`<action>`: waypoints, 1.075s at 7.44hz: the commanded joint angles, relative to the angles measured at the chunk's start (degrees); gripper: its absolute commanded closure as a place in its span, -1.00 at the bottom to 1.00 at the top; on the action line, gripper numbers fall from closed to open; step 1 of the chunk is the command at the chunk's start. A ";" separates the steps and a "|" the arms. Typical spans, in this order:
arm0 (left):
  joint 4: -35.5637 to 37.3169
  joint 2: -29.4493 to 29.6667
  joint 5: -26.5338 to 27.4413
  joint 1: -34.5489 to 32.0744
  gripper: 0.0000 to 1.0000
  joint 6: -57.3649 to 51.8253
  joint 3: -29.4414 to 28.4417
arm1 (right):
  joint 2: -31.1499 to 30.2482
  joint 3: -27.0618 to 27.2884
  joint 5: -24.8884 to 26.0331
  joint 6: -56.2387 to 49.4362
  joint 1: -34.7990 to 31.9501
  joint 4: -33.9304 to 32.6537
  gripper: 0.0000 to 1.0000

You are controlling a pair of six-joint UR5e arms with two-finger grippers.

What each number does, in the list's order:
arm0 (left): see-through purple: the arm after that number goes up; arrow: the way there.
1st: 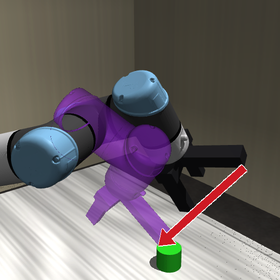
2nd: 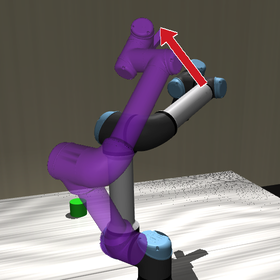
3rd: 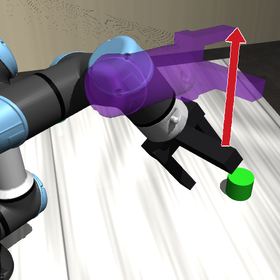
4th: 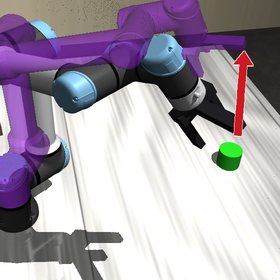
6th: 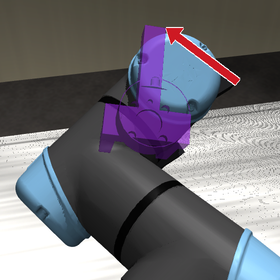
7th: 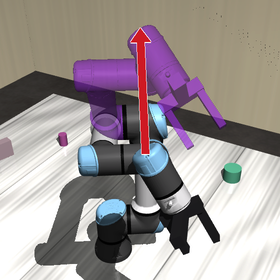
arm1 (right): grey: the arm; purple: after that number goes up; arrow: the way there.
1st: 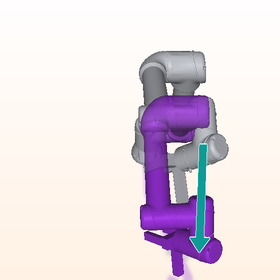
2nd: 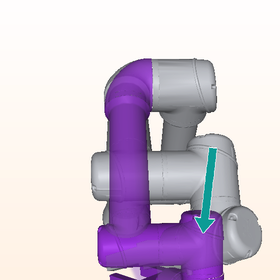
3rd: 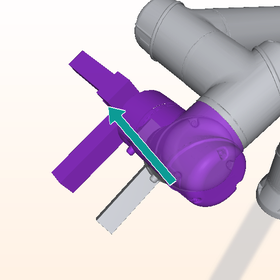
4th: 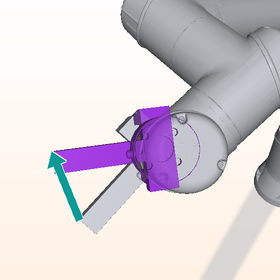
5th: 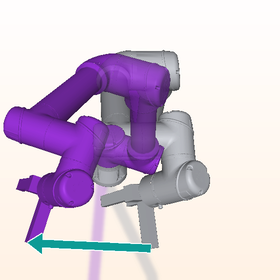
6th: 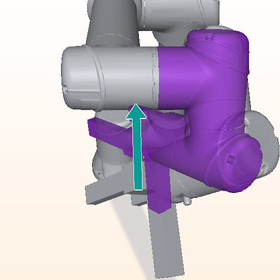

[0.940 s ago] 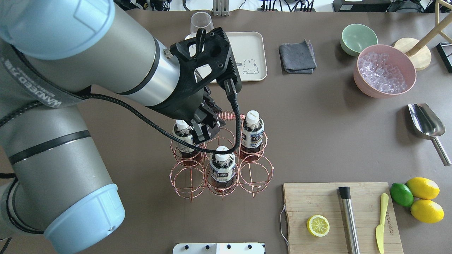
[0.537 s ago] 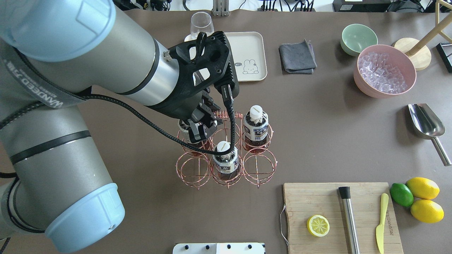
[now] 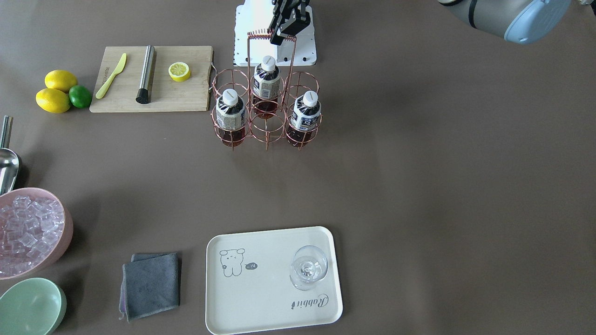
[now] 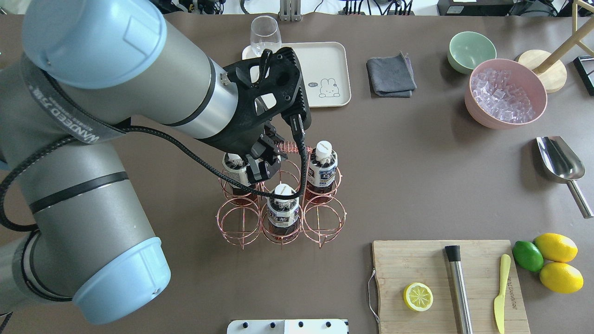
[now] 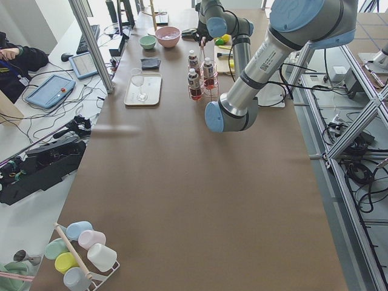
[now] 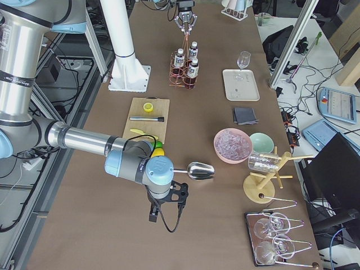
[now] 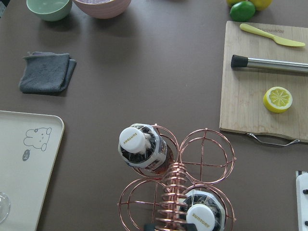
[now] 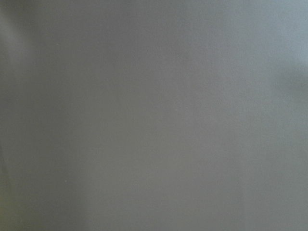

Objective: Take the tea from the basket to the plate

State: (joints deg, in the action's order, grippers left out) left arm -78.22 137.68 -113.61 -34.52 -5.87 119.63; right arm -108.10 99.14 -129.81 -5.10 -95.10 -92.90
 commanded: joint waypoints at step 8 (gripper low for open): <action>-1.23 -1.88 0.06 0.07 1.00 -0.02 -1.33 | 0.44 -0.70 -0.26 0.09 0.09 0.00 -1.00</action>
State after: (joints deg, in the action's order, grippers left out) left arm -78.89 136.77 -113.55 -34.45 -5.89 118.39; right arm -107.74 98.49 -129.99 -5.01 -95.03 -92.92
